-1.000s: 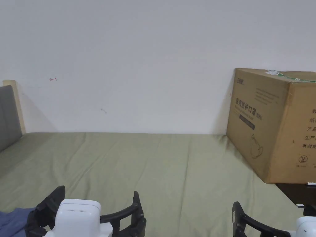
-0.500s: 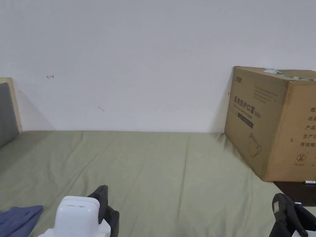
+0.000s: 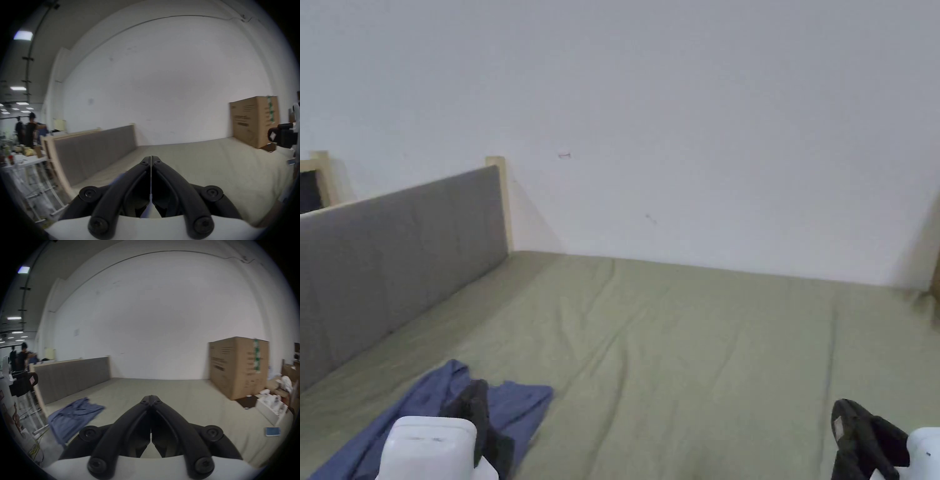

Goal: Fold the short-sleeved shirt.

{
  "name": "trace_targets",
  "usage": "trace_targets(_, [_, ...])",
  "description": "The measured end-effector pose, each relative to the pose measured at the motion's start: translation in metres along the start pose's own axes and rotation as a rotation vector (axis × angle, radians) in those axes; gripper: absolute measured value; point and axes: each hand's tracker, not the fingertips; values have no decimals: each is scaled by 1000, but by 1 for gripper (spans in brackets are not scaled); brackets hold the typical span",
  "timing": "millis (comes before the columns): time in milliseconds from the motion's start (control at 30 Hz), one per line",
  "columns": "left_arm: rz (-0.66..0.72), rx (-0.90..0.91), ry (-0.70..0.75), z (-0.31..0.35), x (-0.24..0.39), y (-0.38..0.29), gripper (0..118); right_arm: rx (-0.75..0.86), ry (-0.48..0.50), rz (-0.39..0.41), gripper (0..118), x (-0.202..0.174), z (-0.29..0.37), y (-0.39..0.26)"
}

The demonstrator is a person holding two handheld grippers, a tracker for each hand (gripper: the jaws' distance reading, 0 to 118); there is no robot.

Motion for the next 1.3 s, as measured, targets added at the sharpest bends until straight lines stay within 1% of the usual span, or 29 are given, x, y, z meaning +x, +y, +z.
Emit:
trace_targets(100, [-47, -15, 121, 6, -29, -9, 0, -3, 98, -5, 0, -36, -11, 4])
trace_targets(167, [-18, -34, 132, 8, -43, -14, 1, -15, 138, -16, 0, -43, -16, 6])
trace_targets(267, [26, -54, 132, 6, -50, -18, 1, -18, 133, -30, 0, -44, -17, 9])
trace_targets(367, [53, -38, 150, -7, -47, -17, 1, -17, 124, -35, 0, -28, -12, 11])
trace_targets(433, [64, -32, 176, -31, -43, -11, 1, -9, 108, -19, 0, -15, -8, 11])
trace_targets(467, [71, -40, 165, -49, -44, -7, 1, -10, 90, 3, 0, -9, -6, 12])
trace_targets(567, [62, -168, 19, -126, -47, -10, 1, -31, 49, 52, 0, 7, -8, 9])
trace_targets(667, [109, -470, -139, -222, -52, -42, 1, -71, 23, 70, 0, 19, -14, 2])
trace_targets(700, [114, -575, -176, -248, -53, -56, 4, -88, 13, 68, 0, 24, -16, -2])
trace_targets(733, [134, -664, -206, -272, -53, -75, 11, -110, 3, 61, 0, 28, -18, -6])
trace_targets(767, [132, -745, -233, -293, -51, -96, 15, -136, -3, 49, 0, 32, -21, -11])
trace_targets(800, [65, -796, -210, -306, -45, -111, 15, -159, -7, 38, 0, 35, -24, -15])
trace_targets(833, [12, -837, -199, -319, -39, -129, 34, -189, -9, 29, 0, 41, -29, -21])
trace_targets(867, [-26, -874, -199, -331, -35, -144, 60, -218, -11, 28, 0, 44, -33, -25])
trace_targets(900, [-28, -905, -209, -341, -35, -155, 104, -240, -15, 30, 0, 46, -37, -29])
trace_targets(933, [-6, -934, -239, -348, -31, -167, 118, -253, -19, 33, 0, 49, -42, -32])
trace_targets(967, [19, -922, -273, -353, -28, -169, 113, -273, -24, 34, 0, 50, -45, -34])
trace_targets(1000, [5, -933, -239, -363, -26, -174, 112, -289, -26, 31, 0, 51, -49, -36])
trace_targets(1067, [-9, -1016, -235, -376, -16, -192, 113, -311, -27, 17, 0, 54, -55, -40])
trace_targets(1167, [6, -1075, -198, -392, -10, -217, 113, -342, -18, 11, 0, 55, -63, -44])
trace_targets(1200, [8, -1114, -185, -404, -12, -235, 114, -348, -16, 13, 0, 55, -65, -45])
trace_targets(1233, [17, -1154, -185, -407, -12, -248, 118, -354, -15, 17, 0, 55, -66, -46])
trace_targets(1300, [41, -1042, -187, -402, -15, -251, 118, -364, -10, 23, 0, 55, -69, -49])
